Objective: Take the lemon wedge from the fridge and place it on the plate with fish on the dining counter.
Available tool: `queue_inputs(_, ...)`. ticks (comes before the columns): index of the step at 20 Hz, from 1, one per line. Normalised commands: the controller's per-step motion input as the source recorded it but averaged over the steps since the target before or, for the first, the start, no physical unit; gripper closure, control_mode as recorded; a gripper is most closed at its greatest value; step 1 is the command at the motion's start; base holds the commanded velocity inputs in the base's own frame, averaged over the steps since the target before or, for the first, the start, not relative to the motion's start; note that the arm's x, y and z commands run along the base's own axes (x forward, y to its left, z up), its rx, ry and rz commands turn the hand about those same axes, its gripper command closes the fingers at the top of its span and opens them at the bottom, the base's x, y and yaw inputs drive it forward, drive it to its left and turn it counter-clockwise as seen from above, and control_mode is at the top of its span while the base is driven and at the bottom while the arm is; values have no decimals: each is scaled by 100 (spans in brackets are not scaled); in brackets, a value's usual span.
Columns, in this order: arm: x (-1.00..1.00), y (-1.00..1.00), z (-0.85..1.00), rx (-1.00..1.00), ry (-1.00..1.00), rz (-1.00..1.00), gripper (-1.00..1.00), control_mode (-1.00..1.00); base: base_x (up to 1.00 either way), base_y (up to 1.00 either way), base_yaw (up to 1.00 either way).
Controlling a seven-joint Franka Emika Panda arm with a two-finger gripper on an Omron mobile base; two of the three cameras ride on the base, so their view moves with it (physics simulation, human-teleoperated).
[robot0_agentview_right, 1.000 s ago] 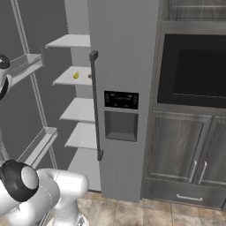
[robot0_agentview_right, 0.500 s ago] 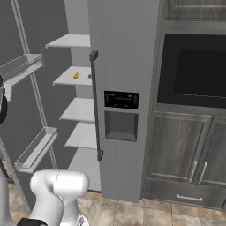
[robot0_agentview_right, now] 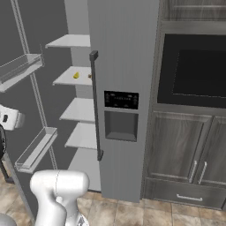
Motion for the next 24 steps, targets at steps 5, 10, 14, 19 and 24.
queue_inputs(5, -8, -100, -25, -23, 9, -46, -100, -100, 0, 0, 0)
queue_inputs(10, 20, -90, -1, -26, 5, -30, -100, -100, 0, 0, 0)
queue_inputs(14, 77, -58, -1, -8, -9, 2, -100, -100, 0, 0, 0)
queue_inputs(19, 93, -55, 0, 1, 0, 23, -100, -100, 0, 0, 0)
queue_inputs(24, 74, -13, 0, 0, 0, 8, -100, -100, 0, 0, 0)
